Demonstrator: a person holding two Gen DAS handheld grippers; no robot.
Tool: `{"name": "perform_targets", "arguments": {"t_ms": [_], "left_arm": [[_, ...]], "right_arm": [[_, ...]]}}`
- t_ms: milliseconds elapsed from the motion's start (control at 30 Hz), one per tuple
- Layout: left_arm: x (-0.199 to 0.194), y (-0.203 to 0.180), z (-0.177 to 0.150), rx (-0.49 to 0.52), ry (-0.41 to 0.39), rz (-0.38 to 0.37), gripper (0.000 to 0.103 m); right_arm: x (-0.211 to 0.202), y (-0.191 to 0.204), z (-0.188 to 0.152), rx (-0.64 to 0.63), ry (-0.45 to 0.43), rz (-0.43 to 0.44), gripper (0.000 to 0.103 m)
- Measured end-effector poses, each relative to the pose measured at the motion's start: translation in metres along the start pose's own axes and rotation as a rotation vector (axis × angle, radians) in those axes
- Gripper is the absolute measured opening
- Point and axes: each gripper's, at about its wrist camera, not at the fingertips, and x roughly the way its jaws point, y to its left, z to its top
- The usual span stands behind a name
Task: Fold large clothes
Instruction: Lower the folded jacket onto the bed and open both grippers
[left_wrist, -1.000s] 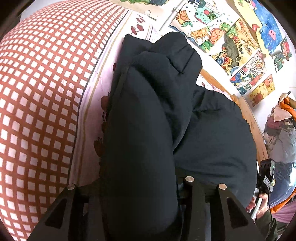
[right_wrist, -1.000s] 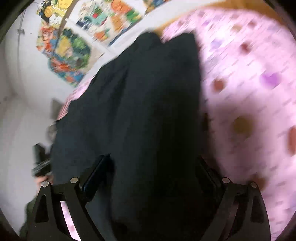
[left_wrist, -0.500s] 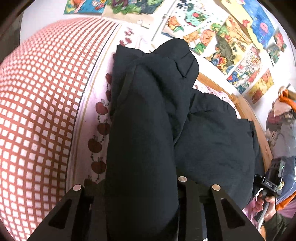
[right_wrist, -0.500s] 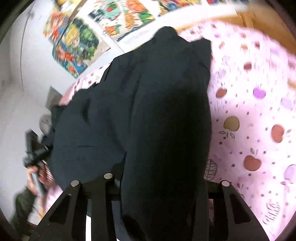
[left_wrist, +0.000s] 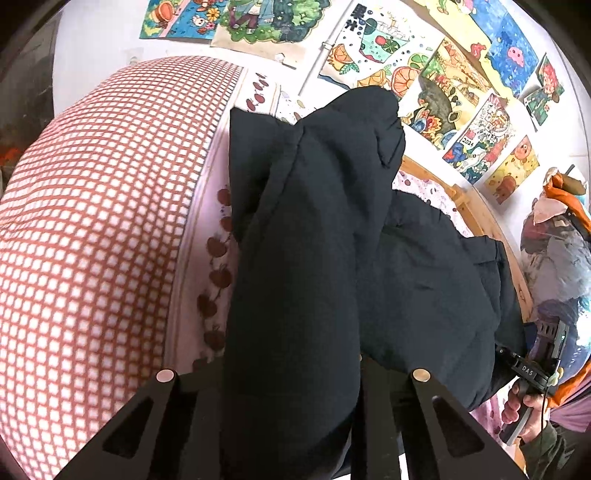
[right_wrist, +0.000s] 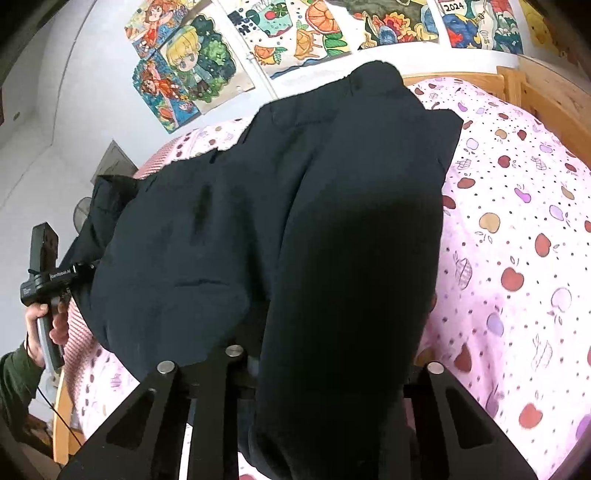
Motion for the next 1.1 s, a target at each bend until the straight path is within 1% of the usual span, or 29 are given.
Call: {"name": "perform_targets", "arguments": {"t_ms": [67, 200, 300, 367, 467, 567, 600, 667, 733, 800, 833, 900, 967, 1000, 1033, 1067, 1100], "left_arm": [[-0.011, -0.001, -0.002, 0.003, -0.012, 0.002, 0.016], [-0.039, -0.006, -0.006, 0.045, -0.051, 0.014, 0.014], [-0.066, -0.001, -0.015, 0.068, -0.082, 0.017, 0.013], [-0.081, 0.008, -0.023, 0.073, -0.09, 0.016, 0.013], [-0.093, 0.014, -0.035, 0.082, -0.086, 0.021, 0.013], [-0.089, 0.014, -0.043, 0.108, -0.066, 0.042, 0.013], [-0.085, 0.014, -0.044, 0.108, -0.058, 0.047, 0.013], [-0.078, 0.017, -0.044, 0.088, -0.044, 0.049, 0.013], [-0.073, 0.02, -0.044, 0.07, -0.04, 0.044, 0.013], [-0.069, 0.023, -0.043, 0.068, -0.039, 0.043, 0.015], [-0.067, 0.022, -0.044, 0.072, -0.038, 0.05, 0.018], [-0.065, 0.02, -0.046, 0.09, -0.036, 0.089, 0.024], [-0.063, 0.017, -0.049, 0.112, -0.035, 0.121, 0.031], [-0.063, 0.016, -0.051, 0.121, -0.036, 0.139, 0.038], [-0.063, 0.015, -0.053, 0.128, -0.04, 0.157, 0.048], [-0.063, 0.015, -0.054, 0.128, -0.045, 0.165, 0.055], [-0.063, 0.016, -0.056, 0.119, -0.052, 0.174, 0.069]], "right_arm": [[-0.008, 0.007, 0.001, -0.019, -0.011, 0.006, 0.02], [-0.025, 0.033, 0.001, -0.089, -0.035, 0.022, 0.019], [-0.042, 0.05, -0.008, -0.144, -0.042, 0.042, 0.019], [-0.051, 0.061, -0.014, -0.177, -0.043, 0.051, 0.019], [-0.061, 0.065, -0.029, -0.205, -0.031, 0.055, 0.019], [-0.059, 0.06, -0.035, -0.202, -0.009, 0.041, 0.019], [-0.057, 0.055, -0.036, -0.179, -0.001, 0.037, 0.019], [-0.05, 0.05, -0.036, -0.139, 0.011, 0.027, 0.019], [-0.048, 0.046, -0.044, -0.116, 0.023, 0.006, 0.02], [-0.044, 0.04, -0.048, -0.076, 0.035, -0.014, 0.025], [-0.044, 0.036, -0.051, -0.054, 0.037, -0.024, 0.028], [-0.043, 0.033, -0.059, -0.028, 0.041, -0.039, 0.034], [-0.041, 0.029, -0.063, 0.0, 0.049, -0.061, 0.044], [-0.04, 0.029, -0.066, 0.013, 0.051, -0.067, 0.046], [-0.04, 0.027, -0.068, 0.038, 0.054, -0.082, 0.052], [-0.04, 0.026, -0.07, 0.055, 0.053, -0.093, 0.057], [-0.04, 0.028, -0.072, 0.065, 0.045, -0.116, 0.062]]}}
